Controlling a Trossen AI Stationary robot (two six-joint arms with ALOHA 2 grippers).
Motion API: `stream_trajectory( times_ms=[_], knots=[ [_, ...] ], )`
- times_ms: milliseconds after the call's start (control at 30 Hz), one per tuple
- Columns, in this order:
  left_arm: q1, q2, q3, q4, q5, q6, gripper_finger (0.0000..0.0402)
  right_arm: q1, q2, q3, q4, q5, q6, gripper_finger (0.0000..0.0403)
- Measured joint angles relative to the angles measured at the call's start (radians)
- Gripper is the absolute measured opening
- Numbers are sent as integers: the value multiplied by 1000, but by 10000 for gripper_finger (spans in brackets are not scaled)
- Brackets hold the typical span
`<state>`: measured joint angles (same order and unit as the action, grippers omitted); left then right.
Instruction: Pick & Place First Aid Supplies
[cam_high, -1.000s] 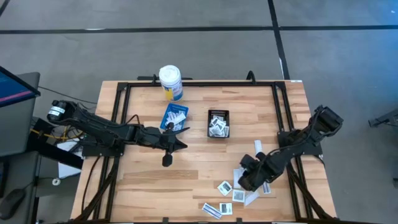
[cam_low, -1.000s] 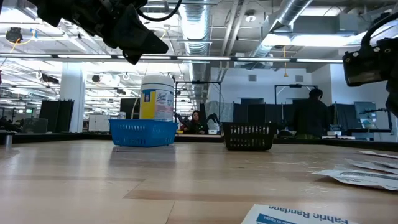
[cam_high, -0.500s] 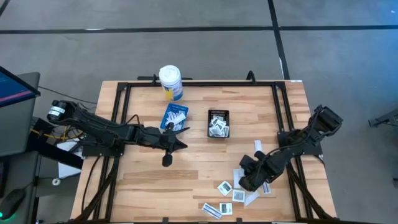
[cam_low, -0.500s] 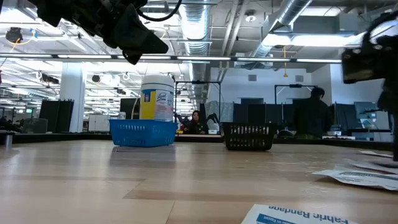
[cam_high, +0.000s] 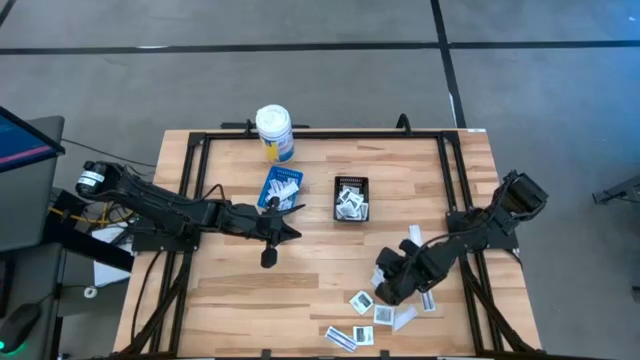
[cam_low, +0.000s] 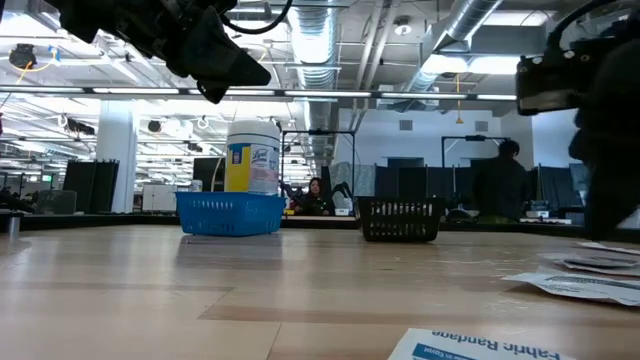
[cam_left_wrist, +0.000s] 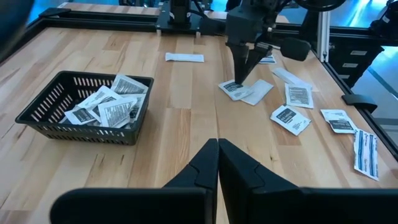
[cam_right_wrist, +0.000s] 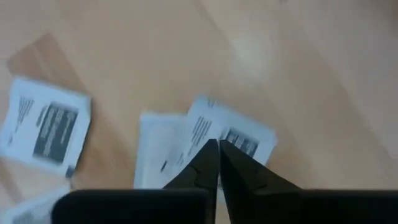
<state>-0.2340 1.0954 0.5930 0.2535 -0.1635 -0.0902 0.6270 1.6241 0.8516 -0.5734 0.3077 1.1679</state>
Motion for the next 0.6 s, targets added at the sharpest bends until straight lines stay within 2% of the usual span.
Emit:
stream_trajectory(
  times_ms=[100,300,600],
  knots=[
    [0,0,0,0,0,0,11,0,0,0,-29,-43,19,34],
    [0,0,0,0,0,0,11,-1,1,-7,-129,-49,248,107],
    [0,0,-1,-3,0,0,11,0,98,-1,-14,-29,254,209]
  ],
)
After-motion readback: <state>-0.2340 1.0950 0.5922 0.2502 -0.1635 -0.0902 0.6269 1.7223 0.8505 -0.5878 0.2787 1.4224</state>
